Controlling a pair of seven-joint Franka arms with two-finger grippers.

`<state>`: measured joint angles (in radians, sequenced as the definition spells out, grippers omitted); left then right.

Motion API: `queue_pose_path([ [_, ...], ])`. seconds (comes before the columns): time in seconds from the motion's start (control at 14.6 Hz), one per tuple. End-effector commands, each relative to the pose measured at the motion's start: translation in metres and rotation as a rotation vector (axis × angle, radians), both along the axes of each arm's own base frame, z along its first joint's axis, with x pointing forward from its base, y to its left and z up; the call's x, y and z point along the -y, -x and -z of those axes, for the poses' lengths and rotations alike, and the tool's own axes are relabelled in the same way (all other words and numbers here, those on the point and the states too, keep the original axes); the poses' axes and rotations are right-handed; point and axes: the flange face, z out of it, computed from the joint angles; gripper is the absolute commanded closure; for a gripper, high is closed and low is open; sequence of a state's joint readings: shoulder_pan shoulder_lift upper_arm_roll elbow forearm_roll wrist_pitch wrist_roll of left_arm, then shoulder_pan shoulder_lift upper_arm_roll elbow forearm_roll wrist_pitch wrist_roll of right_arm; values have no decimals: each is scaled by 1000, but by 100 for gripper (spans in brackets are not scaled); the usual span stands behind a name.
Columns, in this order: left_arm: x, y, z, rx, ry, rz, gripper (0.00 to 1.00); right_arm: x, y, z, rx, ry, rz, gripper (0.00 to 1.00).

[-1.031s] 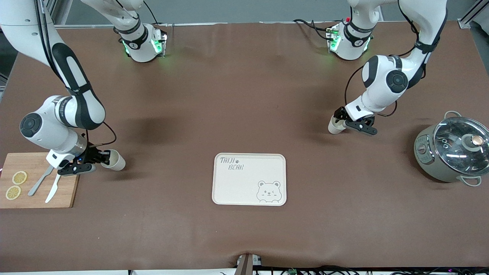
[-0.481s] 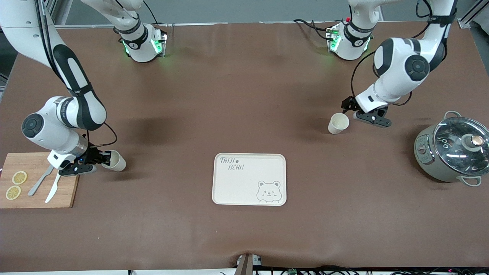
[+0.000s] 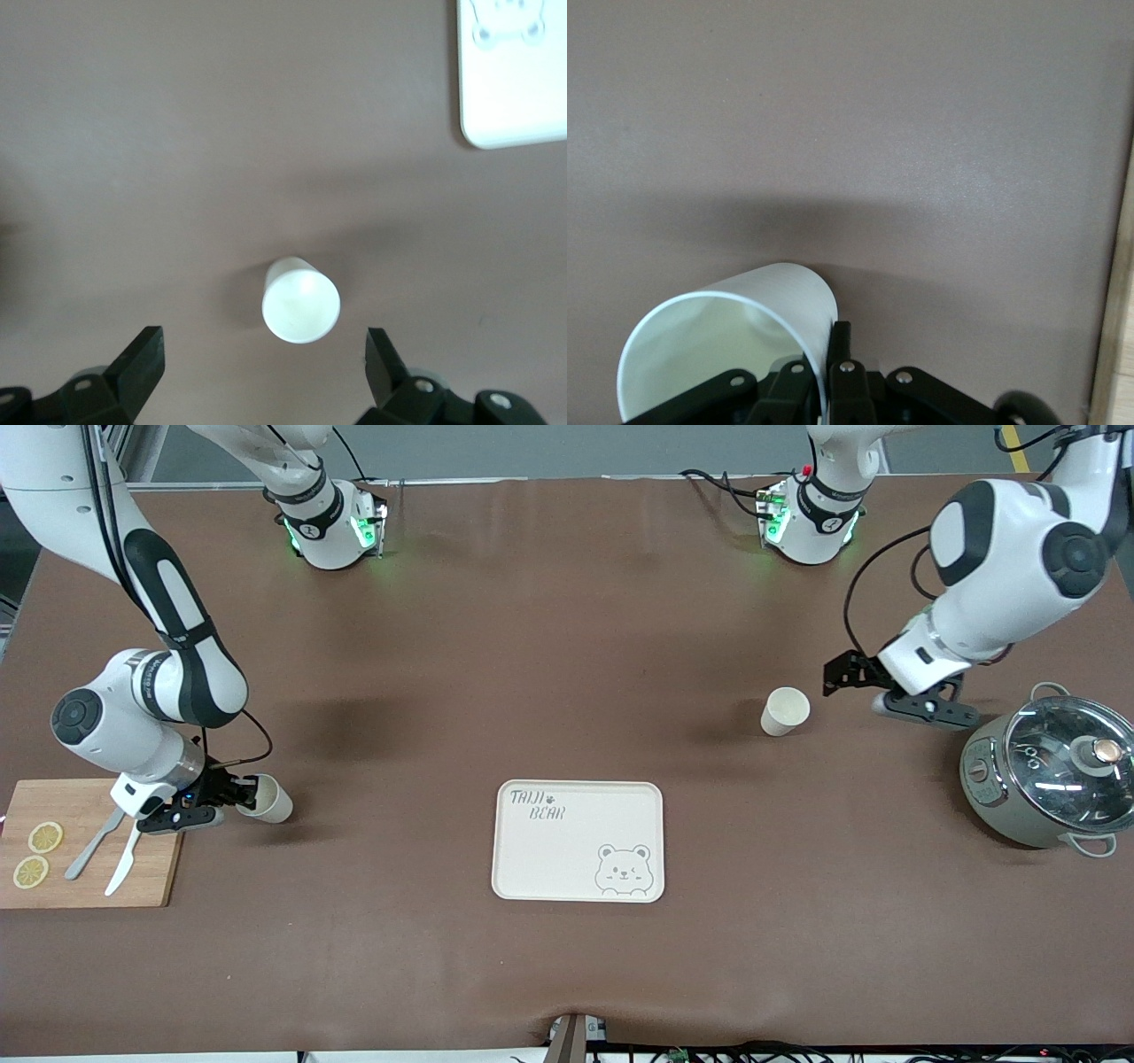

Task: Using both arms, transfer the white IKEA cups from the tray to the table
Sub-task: 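Release the cup with the left gripper and raise it toward the pot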

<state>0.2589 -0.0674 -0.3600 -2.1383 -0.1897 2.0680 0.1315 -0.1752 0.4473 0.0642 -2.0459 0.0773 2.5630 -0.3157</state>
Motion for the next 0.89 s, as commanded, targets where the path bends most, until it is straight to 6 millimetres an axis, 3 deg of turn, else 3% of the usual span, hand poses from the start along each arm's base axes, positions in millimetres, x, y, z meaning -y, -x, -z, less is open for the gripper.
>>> queue_pose_path([
  [0.0, -30, -23, -16, 15, 31, -64, 0, 2, 2, 1, 13, -17, 7, 100],
  [0.34, -35, -35, -57, 44, 32, -103, 0, 0, 1, 0, 22, -15, 5, 100],
  [0.41, -34, -36, -71, 37, 34, -120, 0, 0, 1, 0, 22, -15, 5, 87],
  [0.48, -34, -37, -83, 32, 20, -116, 0, 0, 1, 0, 22, -15, 7, 67],
  [0.76, -18, -35, -105, 38, -45, -53, 0, -1, 0, -1, 19, -16, 5, 18],
  [0.82, -17, -33, -113, 44, -84, -33, 0, -1, -1, -3, 22, -16, 5, 10],
])
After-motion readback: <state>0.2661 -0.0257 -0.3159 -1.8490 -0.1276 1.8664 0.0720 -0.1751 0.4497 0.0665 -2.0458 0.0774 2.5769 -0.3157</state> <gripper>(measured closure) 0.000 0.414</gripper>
